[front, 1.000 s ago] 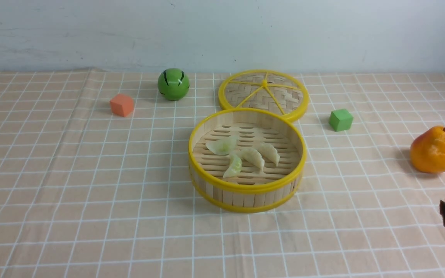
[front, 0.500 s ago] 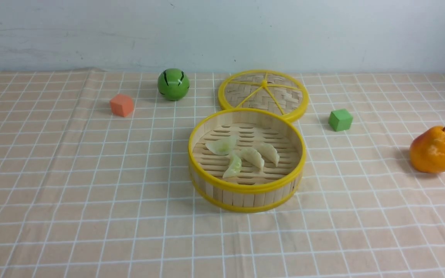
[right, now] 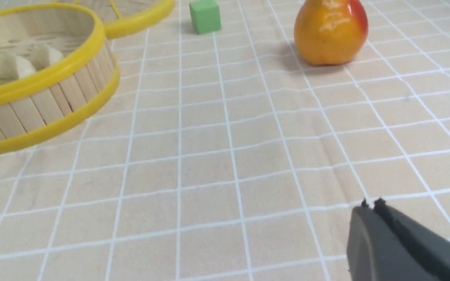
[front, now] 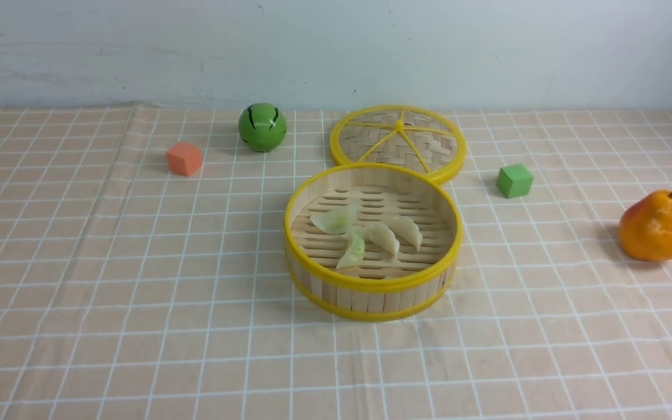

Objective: Put the dumplings into the steamer on the table with the brown tablecloth.

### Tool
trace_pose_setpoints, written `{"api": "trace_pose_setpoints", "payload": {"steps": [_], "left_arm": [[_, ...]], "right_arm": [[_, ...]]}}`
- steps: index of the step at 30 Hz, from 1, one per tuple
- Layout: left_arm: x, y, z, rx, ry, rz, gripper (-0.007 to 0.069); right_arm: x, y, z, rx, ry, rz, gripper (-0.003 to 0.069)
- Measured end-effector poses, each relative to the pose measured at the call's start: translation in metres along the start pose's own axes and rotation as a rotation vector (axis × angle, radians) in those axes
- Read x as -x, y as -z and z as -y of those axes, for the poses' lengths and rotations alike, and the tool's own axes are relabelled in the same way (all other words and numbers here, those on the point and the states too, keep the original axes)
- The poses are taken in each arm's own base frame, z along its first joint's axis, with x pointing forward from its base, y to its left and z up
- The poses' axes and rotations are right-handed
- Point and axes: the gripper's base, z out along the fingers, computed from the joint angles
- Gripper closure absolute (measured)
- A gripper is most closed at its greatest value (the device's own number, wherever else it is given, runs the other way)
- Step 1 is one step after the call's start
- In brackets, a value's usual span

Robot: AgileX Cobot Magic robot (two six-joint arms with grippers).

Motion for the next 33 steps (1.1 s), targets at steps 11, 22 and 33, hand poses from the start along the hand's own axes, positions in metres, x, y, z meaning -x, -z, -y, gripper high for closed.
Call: {"api": "trace_pose_setpoints", "payload": {"steps": [11,22,33], "left_arm": [[0.0,0.0,0.0,0.0,0.0,0.0,0.0537],[0.0,0.0,0.0,0.0,0.0,0.0,0.053],[0.0,0.0,0.0,0.0,0.0,0.0,0.0515]], "right_arm": [[-0.0013,0.0001,0.0008,-0.009,0.013,-0.017,0.0679],[-0.0015,0.0001,0.0005,-0.005,0.005,-0.019,0.0675],[-0.0015,0.0001,0.0005,-0.005,0.004,-0.019,0.0664]]}}
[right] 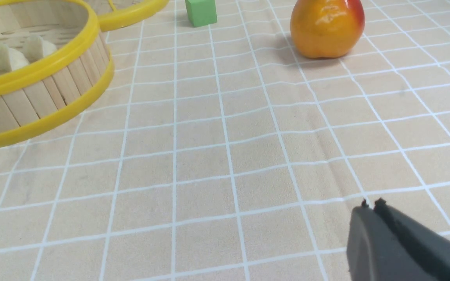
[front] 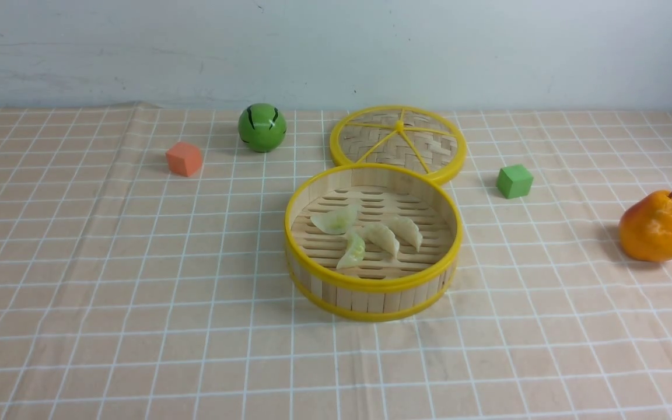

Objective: Put the dumplings into the steamer on the table with the brown tablecloth.

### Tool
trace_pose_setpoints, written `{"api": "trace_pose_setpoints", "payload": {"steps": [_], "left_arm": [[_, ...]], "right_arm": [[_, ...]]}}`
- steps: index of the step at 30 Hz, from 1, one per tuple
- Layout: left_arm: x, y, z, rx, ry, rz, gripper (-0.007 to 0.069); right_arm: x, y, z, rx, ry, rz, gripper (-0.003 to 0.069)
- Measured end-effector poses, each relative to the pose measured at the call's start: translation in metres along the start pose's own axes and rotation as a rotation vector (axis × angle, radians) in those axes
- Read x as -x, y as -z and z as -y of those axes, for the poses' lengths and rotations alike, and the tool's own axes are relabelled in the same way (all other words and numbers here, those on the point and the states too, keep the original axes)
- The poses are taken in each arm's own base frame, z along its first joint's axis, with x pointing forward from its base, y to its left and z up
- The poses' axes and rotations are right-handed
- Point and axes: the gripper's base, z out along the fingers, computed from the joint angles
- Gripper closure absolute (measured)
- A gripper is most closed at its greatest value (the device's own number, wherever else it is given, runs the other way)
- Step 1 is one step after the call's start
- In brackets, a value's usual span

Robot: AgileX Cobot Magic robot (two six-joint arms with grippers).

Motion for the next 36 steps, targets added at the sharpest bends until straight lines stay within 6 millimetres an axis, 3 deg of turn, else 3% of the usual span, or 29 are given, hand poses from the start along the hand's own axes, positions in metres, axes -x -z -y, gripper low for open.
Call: {"api": "trace_pose_setpoints", "payload": {"steps": [14,19,24,28,31,36], "left_arm": [[0.001,-0.003,-0.001,0.017,0.0,0.046,0.0528],[-0.002,-0.013,-0.009,0.16,0.033,0.21,0.0638],[-0.025,-0.027,-0.031,0.419,0.129,0.357,0.0638],[-0.043,-0.029,-0.04,0.526,0.145,0.381,0.0638],[-0.059,-0.032,-0.046,0.57,0.166,0.34,0.0638],[-0.069,-0.034,-0.048,0.592,0.182,0.252,0.0638]], "right_arm": [[0.0,0.0,0.0,0.001,-0.002,0.0,0.0652],[0.0,0.0,0.0,0.001,-0.002,0.0,0.0645],[0.0,0.0,0.0,0.001,-0.002,-0.001,0.0637],[0.0,0.0,0.0,0.001,-0.002,-0.001,0.0632],[0.0,0.0,0.0,0.001,-0.002,-0.001,0.0627],[0.0,0.0,0.0,0.001,-0.002,-0.001,0.0627]]}}
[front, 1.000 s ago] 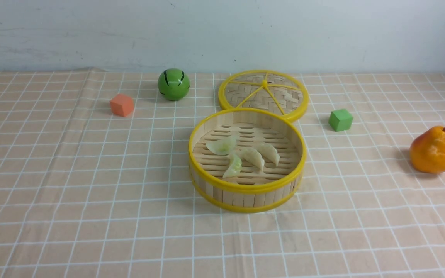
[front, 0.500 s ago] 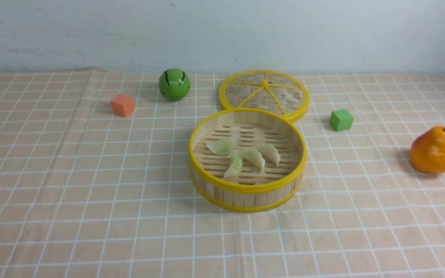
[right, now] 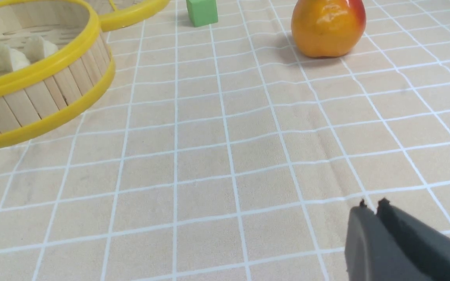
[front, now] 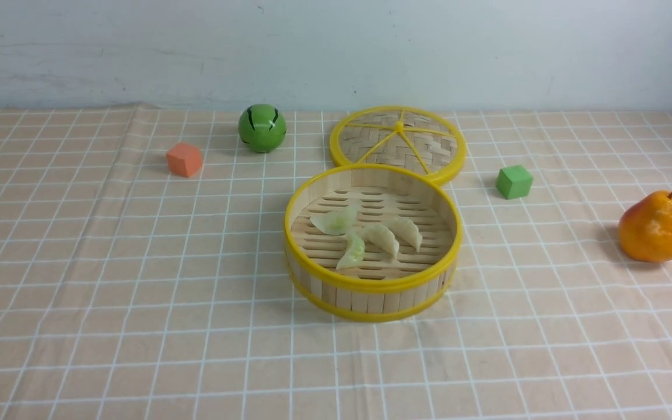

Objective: Put the dumplings into the steamer on the table with the brown tablecloth.

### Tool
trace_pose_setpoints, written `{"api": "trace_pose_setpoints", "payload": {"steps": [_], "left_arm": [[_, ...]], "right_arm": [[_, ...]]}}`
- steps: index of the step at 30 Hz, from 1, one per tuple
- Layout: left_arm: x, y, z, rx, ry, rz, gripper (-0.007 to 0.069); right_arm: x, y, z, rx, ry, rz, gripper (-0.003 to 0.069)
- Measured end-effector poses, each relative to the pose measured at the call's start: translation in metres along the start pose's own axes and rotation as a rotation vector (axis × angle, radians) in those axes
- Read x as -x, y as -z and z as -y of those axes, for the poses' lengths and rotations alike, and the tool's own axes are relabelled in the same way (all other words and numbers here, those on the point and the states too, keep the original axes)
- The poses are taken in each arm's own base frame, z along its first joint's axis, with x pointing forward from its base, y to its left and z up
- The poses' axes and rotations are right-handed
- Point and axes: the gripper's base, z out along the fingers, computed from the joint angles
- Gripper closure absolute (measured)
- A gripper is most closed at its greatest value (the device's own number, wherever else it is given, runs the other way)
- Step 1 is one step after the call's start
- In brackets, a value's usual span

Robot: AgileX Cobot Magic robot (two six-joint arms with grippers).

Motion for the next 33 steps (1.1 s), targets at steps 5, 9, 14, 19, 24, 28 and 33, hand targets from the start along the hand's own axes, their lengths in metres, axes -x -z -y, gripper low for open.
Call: {"api": "trace_pose_setpoints", "payload": {"steps": [5,9,14,19,24,28,33], "left_arm": [[-0.0096,0.0003,-0.0034,0.035,-0.019,-0.1,0.0638],[-0.0121,0.0006,-0.0041,0.042,-0.018,-0.125,0.0638],[-0.0122,0.0006,-0.0041,0.042,-0.017,-0.127,0.0638],[-0.0122,0.0006,-0.0041,0.042,-0.017,-0.127,0.0638],[-0.0122,0.0006,-0.0041,0.042,-0.017,-0.127,0.0638],[-0.0123,0.0006,-0.0041,0.042,-0.017,-0.128,0.0638],[-0.0123,0.0006,-0.0041,0.042,-0.017,-0.128,0.0638]], "right_arm": [[0.0,0.0,0.0,0.0,0.0,0.0,0.0625],[0.0,0.0,0.0,0.0,0.0,0.0,0.0619],[0.0,0.0,0.0,0.0,0.0,0.0,0.0612],[0.0,0.0,0.0,0.0,0.0,0.0,0.0606],[0.0,0.0,0.0,0.0,0.0,0.0,0.0598],[0.0,0.0,0.0,0.0,0.0,0.0,0.0596],[0.0,0.0,0.0,0.0,0.0,0.0,0.0593]]}}
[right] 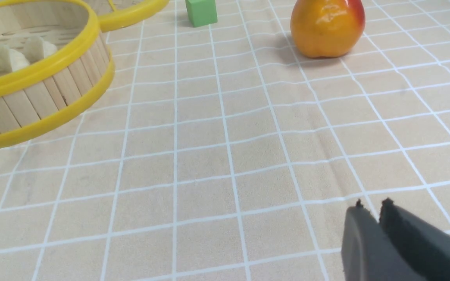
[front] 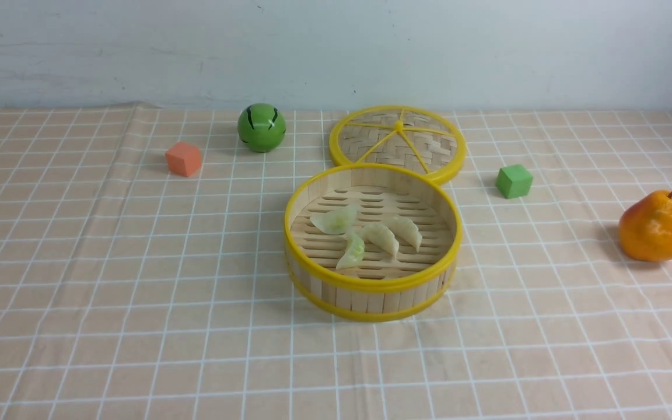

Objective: Put the dumplings into the steamer on the table with the brown tablecloth.

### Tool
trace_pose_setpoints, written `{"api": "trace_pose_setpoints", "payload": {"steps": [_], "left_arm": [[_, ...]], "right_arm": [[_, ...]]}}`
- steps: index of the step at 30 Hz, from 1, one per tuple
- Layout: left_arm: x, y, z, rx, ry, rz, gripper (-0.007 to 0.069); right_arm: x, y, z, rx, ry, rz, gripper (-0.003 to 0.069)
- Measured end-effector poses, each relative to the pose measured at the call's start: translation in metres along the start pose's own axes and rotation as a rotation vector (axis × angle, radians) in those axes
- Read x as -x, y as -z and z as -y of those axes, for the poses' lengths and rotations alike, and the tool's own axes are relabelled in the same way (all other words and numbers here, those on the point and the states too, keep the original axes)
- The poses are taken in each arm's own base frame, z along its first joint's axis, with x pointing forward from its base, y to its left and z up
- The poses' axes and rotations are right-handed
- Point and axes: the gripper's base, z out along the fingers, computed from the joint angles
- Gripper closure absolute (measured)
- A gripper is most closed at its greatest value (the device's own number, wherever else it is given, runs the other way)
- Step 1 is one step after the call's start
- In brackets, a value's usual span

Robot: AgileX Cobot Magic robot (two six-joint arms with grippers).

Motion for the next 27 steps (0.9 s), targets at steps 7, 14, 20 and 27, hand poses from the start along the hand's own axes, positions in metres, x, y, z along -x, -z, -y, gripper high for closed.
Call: {"api": "trace_pose_setpoints", "payload": {"steps": [7,14,20,27], "left_arm": [[0.0,0.0,0.0,0.0,0.0,0.0,0.0638],[0.0,0.0,0.0,0.0,0.0,0.0,0.0638],[0.0,0.0,0.0,0.0,0.0,0.0,0.0637],[0.0,0.0,0.0,0.0,0.0,0.0,0.0636]], "right_arm": [[0.0,0.0,0.0,0.0,0.0,0.0,0.0583],[0.0,0.0,0.0,0.0,0.0,0.0,0.0573],[0.0,0.0,0.0,0.0,0.0,0.0,0.0564],[0.0,0.0,0.0,0.0,-0.001,0.0,0.0556]]}}
